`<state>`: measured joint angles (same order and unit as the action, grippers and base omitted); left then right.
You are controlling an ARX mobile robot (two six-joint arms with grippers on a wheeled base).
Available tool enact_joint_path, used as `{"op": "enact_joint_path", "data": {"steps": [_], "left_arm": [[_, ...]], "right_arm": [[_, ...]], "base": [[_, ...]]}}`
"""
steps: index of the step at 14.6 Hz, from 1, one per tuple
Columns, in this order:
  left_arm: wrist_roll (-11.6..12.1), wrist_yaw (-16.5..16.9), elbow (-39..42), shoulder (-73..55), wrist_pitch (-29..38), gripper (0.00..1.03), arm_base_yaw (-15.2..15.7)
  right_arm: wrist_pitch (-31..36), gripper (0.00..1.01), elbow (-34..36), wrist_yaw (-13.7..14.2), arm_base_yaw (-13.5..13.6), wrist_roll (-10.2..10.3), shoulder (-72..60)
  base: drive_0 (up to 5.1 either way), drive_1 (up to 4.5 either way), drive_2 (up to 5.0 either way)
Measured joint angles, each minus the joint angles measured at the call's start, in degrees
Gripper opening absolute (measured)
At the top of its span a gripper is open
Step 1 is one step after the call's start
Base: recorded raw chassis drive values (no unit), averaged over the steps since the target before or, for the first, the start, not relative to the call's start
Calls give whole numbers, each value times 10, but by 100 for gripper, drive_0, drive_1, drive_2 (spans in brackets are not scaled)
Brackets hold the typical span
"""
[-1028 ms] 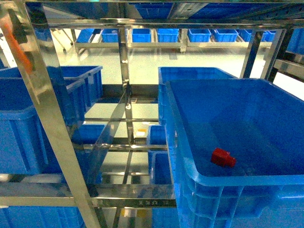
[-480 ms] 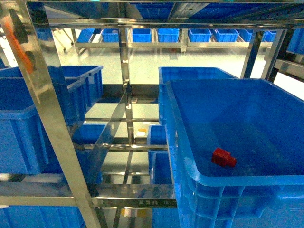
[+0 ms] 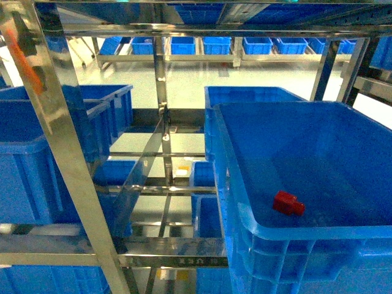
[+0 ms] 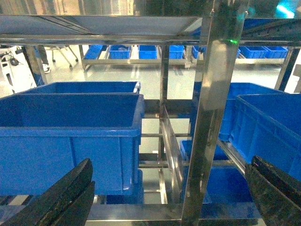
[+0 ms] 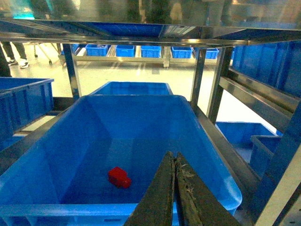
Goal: Pick red block from blue box to shelf
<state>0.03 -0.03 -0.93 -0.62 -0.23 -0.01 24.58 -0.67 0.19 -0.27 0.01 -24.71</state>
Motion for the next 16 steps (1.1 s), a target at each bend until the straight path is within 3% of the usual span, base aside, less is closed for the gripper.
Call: {"op": "enact_joint_path", "data": {"steps": [10,11,12,16], "left_arm": [[0,0,0,0,0,98,0],[0,0,0,0,0,98,0],[0,0,0,0,0,98,0],[0,0,0,0,0,98,0]], "right_arm": [[-142,2,0,0,0,0,145],[-170,2,0,0,0,0,163],[-252,2,0,-2,0,0,229],[-249,2,0,-2,0,0,244]], "base": [[0,0,0],[0,0,0],[0,0,0],[0,0,0]]}}
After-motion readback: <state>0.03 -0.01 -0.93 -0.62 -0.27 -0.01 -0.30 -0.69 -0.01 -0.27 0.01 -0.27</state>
